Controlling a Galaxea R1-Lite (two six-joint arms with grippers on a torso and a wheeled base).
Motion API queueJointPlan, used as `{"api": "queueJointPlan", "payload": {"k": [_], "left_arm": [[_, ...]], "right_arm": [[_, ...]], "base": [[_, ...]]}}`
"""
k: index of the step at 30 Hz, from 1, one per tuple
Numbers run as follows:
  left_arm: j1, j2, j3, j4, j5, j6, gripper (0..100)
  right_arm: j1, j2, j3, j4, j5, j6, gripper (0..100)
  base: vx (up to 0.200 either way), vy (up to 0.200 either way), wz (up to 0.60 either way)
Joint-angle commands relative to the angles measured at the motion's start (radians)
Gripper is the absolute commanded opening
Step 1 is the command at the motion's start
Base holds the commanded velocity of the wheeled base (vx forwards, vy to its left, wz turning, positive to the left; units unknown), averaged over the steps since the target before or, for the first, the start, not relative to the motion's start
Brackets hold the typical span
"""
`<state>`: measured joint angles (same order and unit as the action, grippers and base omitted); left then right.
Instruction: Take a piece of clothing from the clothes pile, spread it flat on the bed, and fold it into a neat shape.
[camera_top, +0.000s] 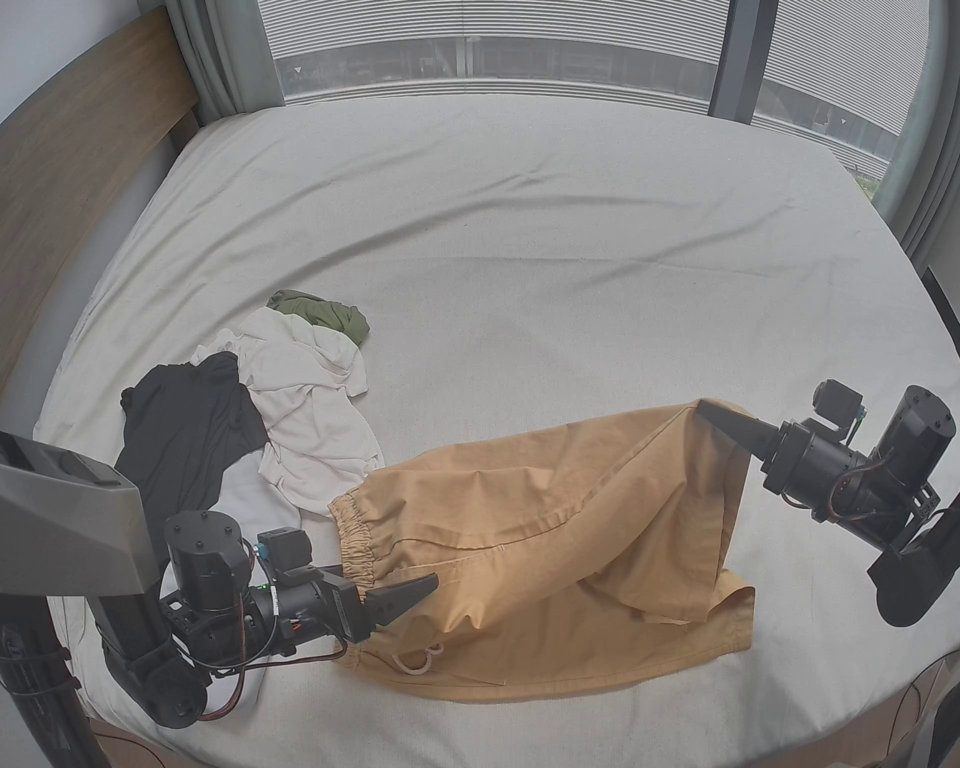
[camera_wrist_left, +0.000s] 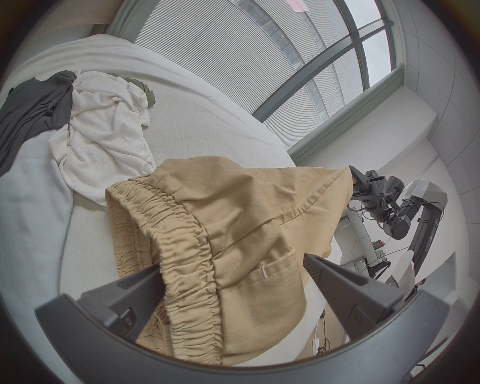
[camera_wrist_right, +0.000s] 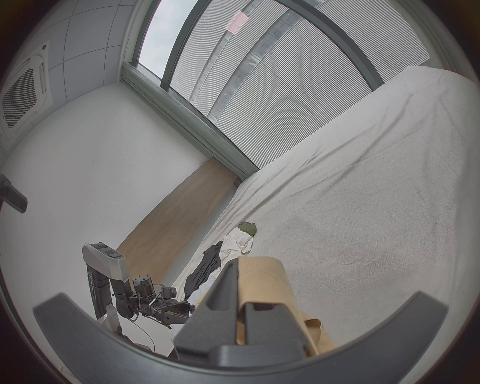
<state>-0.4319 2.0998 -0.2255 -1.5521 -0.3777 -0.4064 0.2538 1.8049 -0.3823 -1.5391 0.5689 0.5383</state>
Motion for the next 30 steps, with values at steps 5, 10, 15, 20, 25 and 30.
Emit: {"api": "queueJointPlan", "payload": {"k": [5, 10, 15, 20, 25, 30], "left_arm": [[-0.018, -0.055, -0.003, 0.001, 0.002, -0.051, 100], [-0.036, -0.093, -0.001, 0.001, 0.002, -0.095, 100], [-0.048, -0.109, 0.002, 0.001, -0.001, -0.134, 100], [-0.045, -0.096, 0.0, 0.001, 0.0, -0.134, 100], [-0.042, -0.093, -0.003, 0.001, -0.001, -0.134, 0], [-0.042, -0.096, -0.005, 0.001, -0.001, -0.134, 0]], "right_arm": [[0.001, 0.004, 0.002, -0.001, 0.0, -0.001, 0], [0.002, 0.004, 0.002, -0.001, 0.0, -0.001, 0], [0.002, 0.004, 0.002, 0.001, 0.0, -0.001, 0], [0.002, 0.004, 0.0, -0.001, 0.0, -0.001, 0], [0.002, 0.004, 0.0, -0.001, 0.0, -0.001, 0], [0.002, 0.005, -0.001, 0.001, 0.0, -0.001, 0]], "base": [[0.0, 0.0, 0.0], [0.0, 0.0, 0.0], [0.0, 0.0, 0.0], [0.0, 0.0, 0.0], [0.0, 0.0, 0.0], [0.0, 0.0, 0.0]]}}
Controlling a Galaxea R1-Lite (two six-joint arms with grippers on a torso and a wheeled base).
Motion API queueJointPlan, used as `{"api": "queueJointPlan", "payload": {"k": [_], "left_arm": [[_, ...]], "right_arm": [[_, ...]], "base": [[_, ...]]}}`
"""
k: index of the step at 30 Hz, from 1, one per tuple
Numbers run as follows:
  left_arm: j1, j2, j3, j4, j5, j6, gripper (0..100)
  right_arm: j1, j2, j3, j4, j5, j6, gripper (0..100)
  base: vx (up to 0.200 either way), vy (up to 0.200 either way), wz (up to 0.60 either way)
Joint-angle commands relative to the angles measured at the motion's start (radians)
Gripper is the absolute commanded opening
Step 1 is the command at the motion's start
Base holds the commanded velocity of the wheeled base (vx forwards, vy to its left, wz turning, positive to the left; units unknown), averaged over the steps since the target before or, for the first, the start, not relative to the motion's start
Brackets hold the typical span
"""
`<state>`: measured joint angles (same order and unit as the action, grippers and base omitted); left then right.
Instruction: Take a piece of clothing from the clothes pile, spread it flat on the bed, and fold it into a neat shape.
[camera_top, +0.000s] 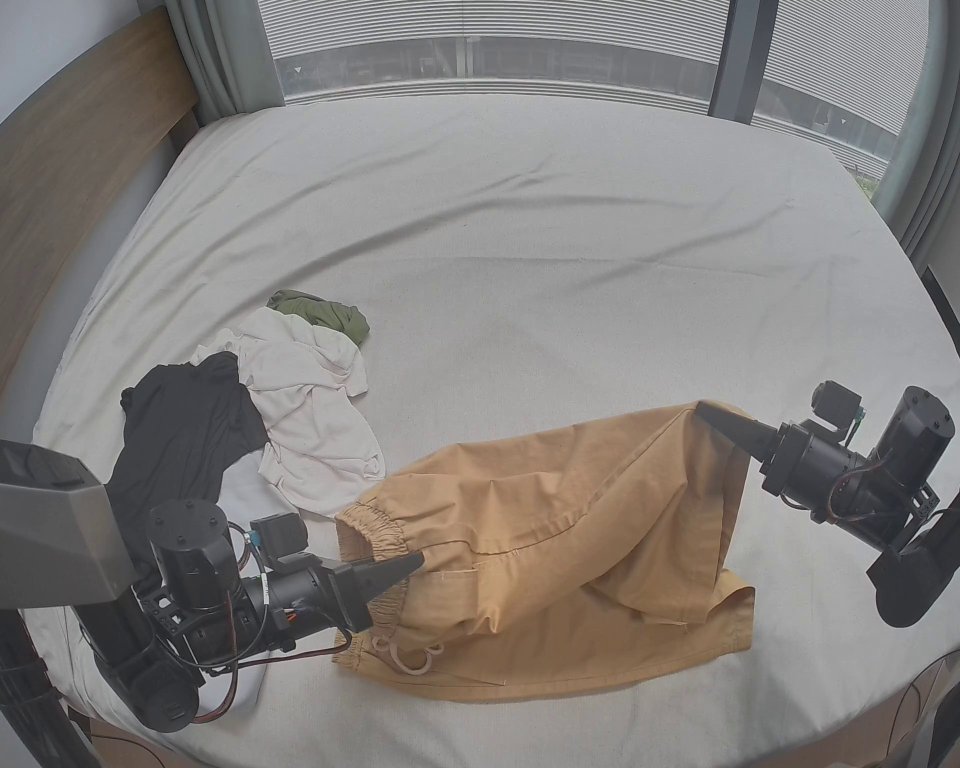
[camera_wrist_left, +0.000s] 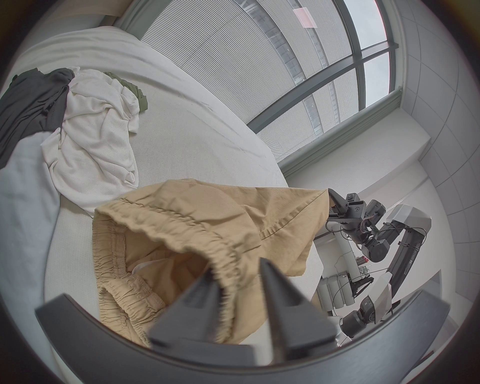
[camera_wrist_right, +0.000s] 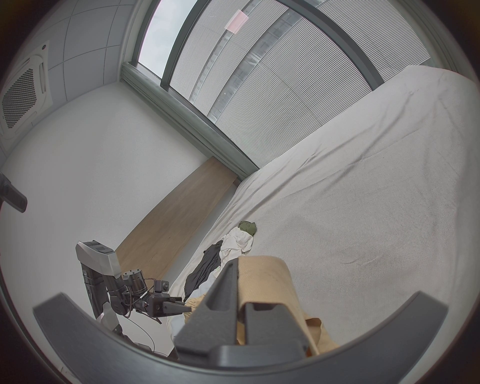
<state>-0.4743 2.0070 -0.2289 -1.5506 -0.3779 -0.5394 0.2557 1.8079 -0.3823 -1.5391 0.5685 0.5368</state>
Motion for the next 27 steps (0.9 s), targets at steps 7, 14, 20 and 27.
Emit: {"api": "queueJointPlan", "payload": {"k": [7, 14, 20, 27], "left_arm": [[0.0, -0.008, -0.006, 0.0, -0.001, 0.001, 0], [0.032, 0.001, -0.05, 0.0, 0.002, 0.002, 0], [0.031, 0.013, -0.035, 0.0, -0.009, 0.01, 100], [0.0, 0.024, -0.023, 0.0, -0.001, 0.012, 100]], "right_arm": [[0.0, 0.001, -0.001, -0.001, 0.001, 0.0, 0], [0.0, 0.002, -0.001, -0.001, 0.001, 0.002, 0], [-0.001, 0.008, -0.001, -0.001, 0.001, 0.002, 0], [-0.001, 0.01, -0.001, -0.001, 0.001, 0.0, 0]], "base": [[0.0, 0.0, 0.0], [0.0, 0.0, 0.0], [0.0, 0.0, 0.0], [0.0, 0.0, 0.0]]}}
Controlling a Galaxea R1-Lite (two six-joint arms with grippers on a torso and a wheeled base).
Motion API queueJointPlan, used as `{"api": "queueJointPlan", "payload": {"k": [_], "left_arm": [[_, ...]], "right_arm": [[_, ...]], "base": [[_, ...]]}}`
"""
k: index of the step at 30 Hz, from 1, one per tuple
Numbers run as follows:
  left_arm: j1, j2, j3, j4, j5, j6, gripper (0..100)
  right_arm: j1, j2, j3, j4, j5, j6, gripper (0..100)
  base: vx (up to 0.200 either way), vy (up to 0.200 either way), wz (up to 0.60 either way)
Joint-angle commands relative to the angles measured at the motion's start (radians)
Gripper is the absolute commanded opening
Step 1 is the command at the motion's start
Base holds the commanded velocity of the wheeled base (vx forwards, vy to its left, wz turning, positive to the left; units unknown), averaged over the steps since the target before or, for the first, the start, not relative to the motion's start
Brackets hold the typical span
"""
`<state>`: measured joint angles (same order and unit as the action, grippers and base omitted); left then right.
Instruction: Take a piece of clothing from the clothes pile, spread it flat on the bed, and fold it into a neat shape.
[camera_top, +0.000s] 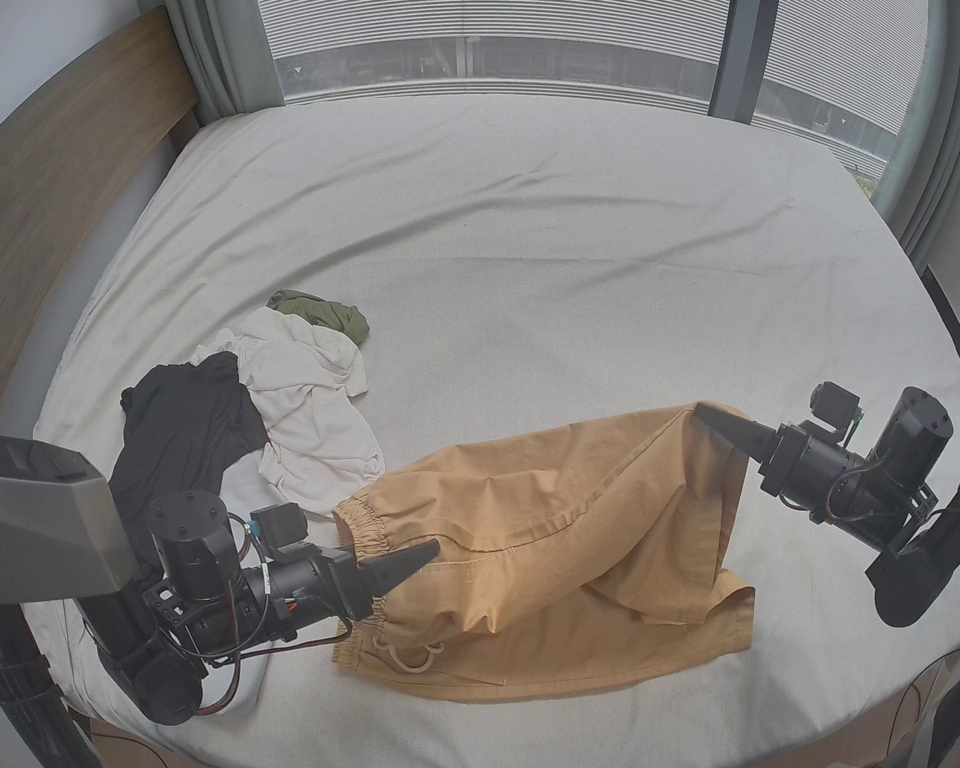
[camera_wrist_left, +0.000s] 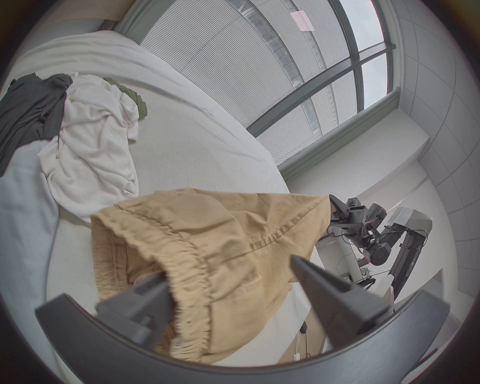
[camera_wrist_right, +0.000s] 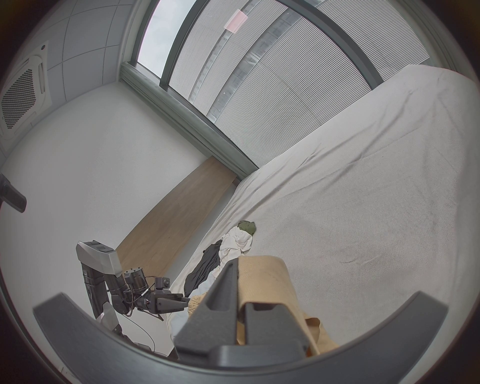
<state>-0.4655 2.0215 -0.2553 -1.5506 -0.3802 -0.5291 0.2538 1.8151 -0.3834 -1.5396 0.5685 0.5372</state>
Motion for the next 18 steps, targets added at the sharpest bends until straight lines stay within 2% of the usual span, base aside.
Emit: {"api": "queueJointPlan", "payload": {"k": [1, 8, 9, 18], "left_arm": [[-0.01, 0.011, 0.004, 0.0, 0.001, 0.001, 100], [-0.012, 0.011, 0.002, 0.0, 0.004, -0.003, 100], [-0.012, 0.013, 0.004, 0.0, 0.003, -0.003, 0], [-0.013, 0.025, 0.011, 0.0, 0.001, 0.003, 0]], "right_arm": [[0.001, 0.003, 0.0, -0.001, 0.001, 0.0, 0], [0.001, 0.003, 0.001, -0.001, 0.001, 0.0, 0], [0.001, 0.003, 0.001, -0.001, 0.001, 0.0, 0], [0.001, 0.003, 0.0, -0.001, 0.001, 0.0, 0]], "base": [[0.0, 0.0, 0.0], [0.0, 0.0, 0.0], [0.0, 0.0, 0.0], [0.0, 0.0, 0.0]]}}
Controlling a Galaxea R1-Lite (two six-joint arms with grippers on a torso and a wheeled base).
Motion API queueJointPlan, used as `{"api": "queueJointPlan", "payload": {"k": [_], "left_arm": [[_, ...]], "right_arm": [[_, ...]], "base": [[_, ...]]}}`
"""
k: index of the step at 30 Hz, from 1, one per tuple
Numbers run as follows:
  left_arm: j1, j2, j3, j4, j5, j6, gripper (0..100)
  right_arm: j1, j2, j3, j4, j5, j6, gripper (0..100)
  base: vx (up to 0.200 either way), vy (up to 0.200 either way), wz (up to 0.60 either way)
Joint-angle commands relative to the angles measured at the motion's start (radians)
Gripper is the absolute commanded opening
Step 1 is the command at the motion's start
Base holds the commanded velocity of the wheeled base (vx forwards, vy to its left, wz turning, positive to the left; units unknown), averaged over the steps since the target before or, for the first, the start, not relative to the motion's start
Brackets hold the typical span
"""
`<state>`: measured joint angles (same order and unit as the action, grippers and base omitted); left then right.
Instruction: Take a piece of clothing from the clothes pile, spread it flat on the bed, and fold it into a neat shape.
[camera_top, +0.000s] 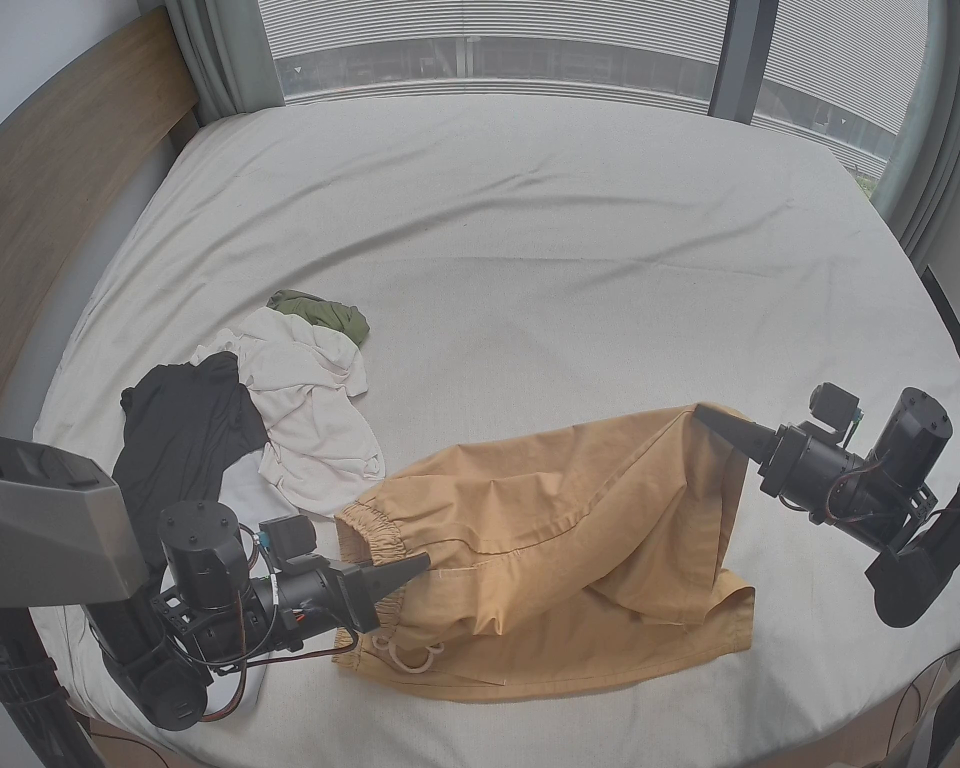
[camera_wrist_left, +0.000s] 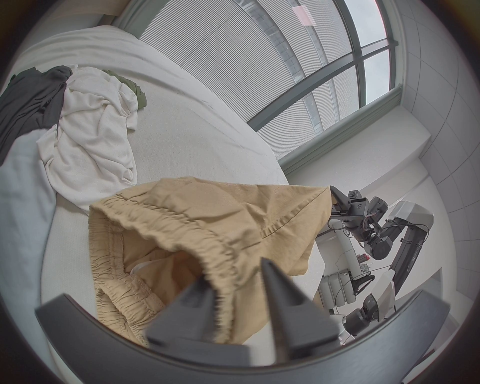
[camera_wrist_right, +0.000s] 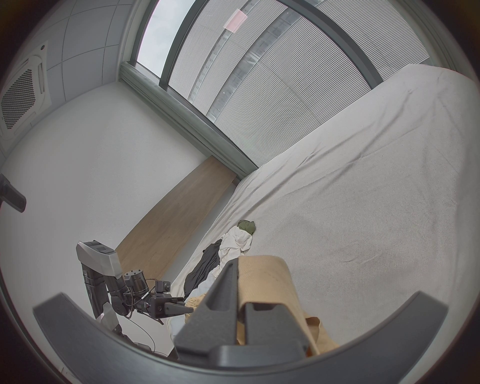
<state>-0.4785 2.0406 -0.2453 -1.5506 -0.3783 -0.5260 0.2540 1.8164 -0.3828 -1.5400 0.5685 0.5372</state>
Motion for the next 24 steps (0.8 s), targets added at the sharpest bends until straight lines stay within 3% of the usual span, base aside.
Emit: {"api": "queueJointPlan", "payload": {"k": [1, 13, 24], "left_arm": [[0.0, 0.003, 0.003, -0.002, -0.001, 0.001, 0], [0.011, -0.085, -0.065, -0.002, 0.002, -0.002, 0], [0.072, -0.145, -0.144, -0.002, -0.002, 0.0, 0]], "right_arm": [[0.001, 0.001, -0.001, 0.0, 0.001, 0.0, 0], [-0.038, -0.009, -0.015, 0.0, 0.019, 0.006, 0], [-0.085, -0.029, -0.036, 0.0, 0.039, 0.018, 0]], "base": [[0.0, 0.0, 0.0], [0.0, 0.0, 0.0], [0.0, 0.0, 0.0]]}}
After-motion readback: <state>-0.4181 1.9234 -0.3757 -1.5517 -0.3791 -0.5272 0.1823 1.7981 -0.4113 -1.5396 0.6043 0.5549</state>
